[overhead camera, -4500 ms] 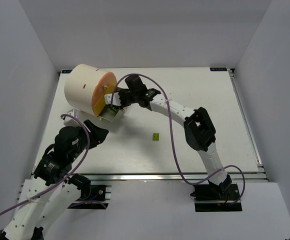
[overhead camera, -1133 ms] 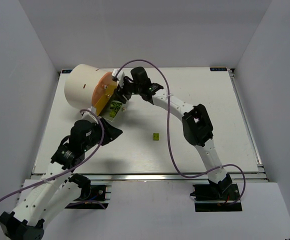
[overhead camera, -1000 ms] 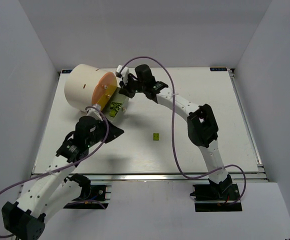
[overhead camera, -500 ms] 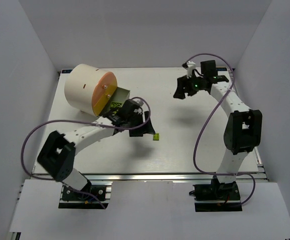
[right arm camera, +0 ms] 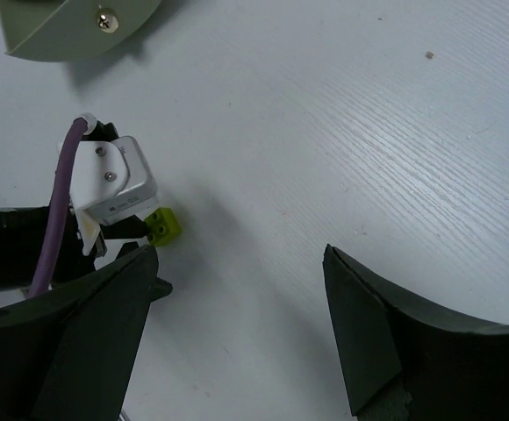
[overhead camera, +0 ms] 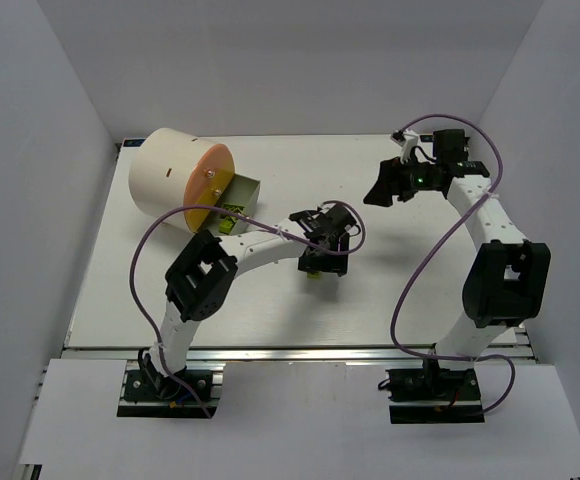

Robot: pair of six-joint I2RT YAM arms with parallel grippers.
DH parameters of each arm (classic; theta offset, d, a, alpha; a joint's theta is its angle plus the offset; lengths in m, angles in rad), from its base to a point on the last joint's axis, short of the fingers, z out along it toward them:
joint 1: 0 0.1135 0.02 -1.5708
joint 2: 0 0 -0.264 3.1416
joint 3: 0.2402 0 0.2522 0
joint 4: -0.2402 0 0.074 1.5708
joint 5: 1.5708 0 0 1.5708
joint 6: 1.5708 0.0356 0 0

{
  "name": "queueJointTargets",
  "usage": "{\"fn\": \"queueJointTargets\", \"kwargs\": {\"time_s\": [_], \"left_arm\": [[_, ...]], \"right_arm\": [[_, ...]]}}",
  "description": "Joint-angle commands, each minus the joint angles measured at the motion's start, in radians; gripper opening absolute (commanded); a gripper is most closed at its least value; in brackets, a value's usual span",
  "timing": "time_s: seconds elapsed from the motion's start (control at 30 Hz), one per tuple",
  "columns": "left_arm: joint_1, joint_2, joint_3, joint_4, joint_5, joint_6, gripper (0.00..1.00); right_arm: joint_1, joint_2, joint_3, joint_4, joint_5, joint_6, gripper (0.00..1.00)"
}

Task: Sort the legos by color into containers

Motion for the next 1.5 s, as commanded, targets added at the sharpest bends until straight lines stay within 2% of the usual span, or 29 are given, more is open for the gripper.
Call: {"fn": "queueJointTargets", "kwargs": {"time_s": [0.0,0.17,0.3,0.33,0.43,0.5,0.63,0.7,0.73,0.77,0.93,1.07,1.47], "left_arm": [[0.003,0.013,0.035,-0.099,-0.118,0.013,0.79],[-0.006,0.021,0.058,-0.095,-0.145,0.028,0.76],[-0.017,-0.008,0.063,-0.082,-0.181,0.039,0.55],[-0.017,-0.013,0.061,-0.079,-0.197,0.042,0.41],[-0.027,-0.037,0.058,-0.067,-0.222,0.048,0.19],[-0.037,-0.045,0.058,-0.064,-0.231,0.056,0.18],[-0.037,-0.066,0.06,-0.064,-0.256,0.059,0.2],[-0.046,-0.077,0.054,-0.061,-0.263,0.06,0.27],[-0.046,-0.088,0.054,-0.058,-0.268,0.06,0.31],[-0.046,-0.091,0.049,-0.053,-0.276,0.059,0.45],[-0.046,-0.106,0.034,-0.052,-0.306,0.071,0.65],[-0.046,-0.083,0.028,-0.047,-0.291,0.089,0.69],[-0.046,-0.005,0.031,-0.004,-0.216,0.154,0.72]], "right_arm": [[-0.024,-0.042,-0.027,0.016,-0.052,-0.007,0.81],[-0.036,-0.054,-0.056,0.019,-0.074,-0.001,0.82],[-0.038,-0.06,-0.077,0.019,-0.08,-0.002,0.81],[-0.041,-0.059,-0.08,0.02,-0.081,-0.004,0.81],[-0.039,-0.057,-0.082,0.017,-0.084,-0.007,0.81],[-0.039,-0.054,-0.083,0.016,-0.087,-0.005,0.81],[-0.039,-0.051,-0.088,0.014,-0.095,-0.002,0.81],[-0.039,-0.05,-0.09,0.014,-0.095,-0.002,0.81],[-0.039,-0.05,-0.091,0.014,-0.097,-0.002,0.81],[-0.038,-0.051,-0.091,0.016,-0.097,-0.001,0.81],[-0.039,-0.051,-0.093,0.014,-0.097,-0.004,0.81],[-0.038,-0.048,-0.09,0.013,-0.098,-0.002,0.81],[-0.041,-0.05,-0.088,0.008,-0.087,-0.002,0.81]]}}
